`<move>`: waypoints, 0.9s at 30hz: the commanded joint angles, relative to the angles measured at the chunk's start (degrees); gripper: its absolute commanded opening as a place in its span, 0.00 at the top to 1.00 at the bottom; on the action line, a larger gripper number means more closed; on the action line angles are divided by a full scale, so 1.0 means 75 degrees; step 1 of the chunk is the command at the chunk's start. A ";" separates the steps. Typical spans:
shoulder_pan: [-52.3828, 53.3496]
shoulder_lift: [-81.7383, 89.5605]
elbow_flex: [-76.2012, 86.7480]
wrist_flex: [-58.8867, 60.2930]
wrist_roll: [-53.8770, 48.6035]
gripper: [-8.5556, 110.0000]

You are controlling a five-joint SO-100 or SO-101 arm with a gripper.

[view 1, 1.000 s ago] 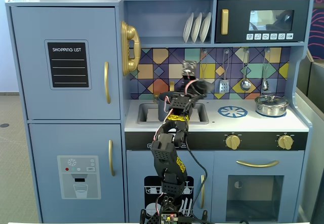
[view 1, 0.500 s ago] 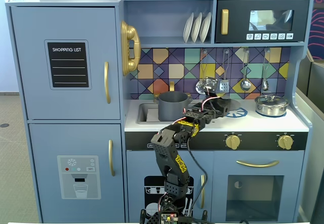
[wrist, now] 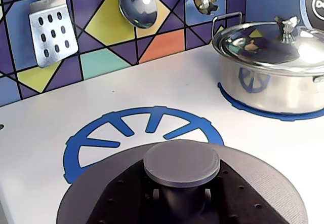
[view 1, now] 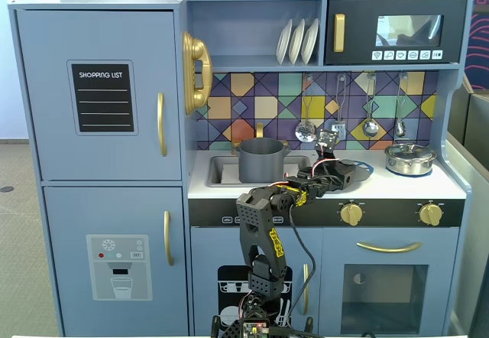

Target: Take off the lid from the gray recipient and place it on the counter

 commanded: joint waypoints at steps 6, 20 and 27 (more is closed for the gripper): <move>-0.0199 -0.0070 0.0246 -0.0469 -0.0059 0.93; 0.0129 0.0281 0.1008 -0.0445 -0.0258 0.64; 0.0480 0.0410 0.0996 -0.0469 -0.0246 0.61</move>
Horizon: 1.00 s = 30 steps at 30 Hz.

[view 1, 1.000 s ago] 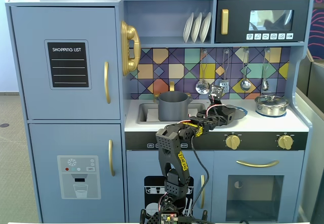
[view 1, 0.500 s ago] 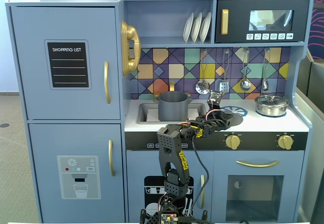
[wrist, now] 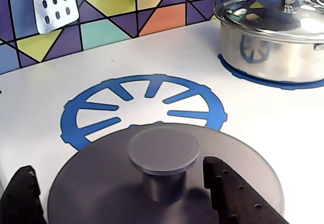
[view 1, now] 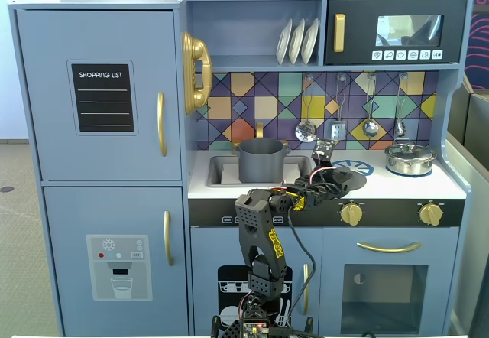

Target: Take off the lid from the gray recipient and place it on the counter

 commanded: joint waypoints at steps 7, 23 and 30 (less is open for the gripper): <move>0.0270 0.0445 -0.0164 -0.0117 0.0035 0.62; -0.0762 0.4898 -0.0645 0.4840 0.0574 0.75; -0.1734 0.7688 -0.0809 1.0969 0.0633 0.90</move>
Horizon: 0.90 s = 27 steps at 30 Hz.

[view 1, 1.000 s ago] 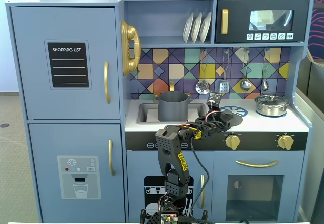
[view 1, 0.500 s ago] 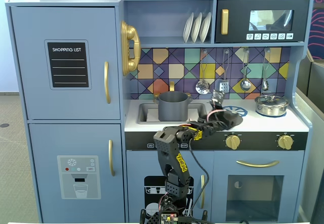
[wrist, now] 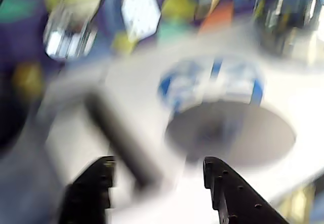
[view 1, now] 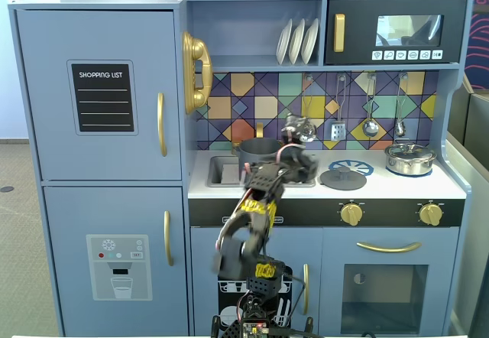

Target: Take off the lid from the gray recipient and place it on the counter

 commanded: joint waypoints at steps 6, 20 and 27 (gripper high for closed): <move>-0.2109 0.1969 0.1160 0.3949 -0.0047 0.93; -0.4031 0.2660 0.6293 -0.0035 0.0527 0.93; -0.3926 0.3094 0.6785 0.0809 0.0773 0.93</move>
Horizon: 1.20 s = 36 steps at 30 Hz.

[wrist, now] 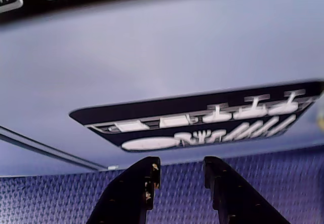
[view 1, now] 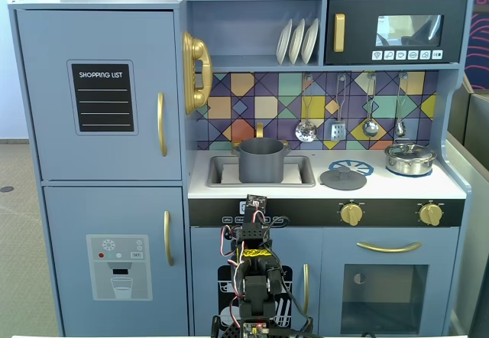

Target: Take off the lid from the gray recipient and place it on the counter

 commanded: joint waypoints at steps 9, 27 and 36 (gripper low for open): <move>0.0305 0.0914 0.0012 0.4336 -0.0668 0.93; 0.0609 0.0926 0.0012 0.5895 -0.0527 0.90; 0.0609 0.0926 0.0012 0.5895 -0.0527 0.90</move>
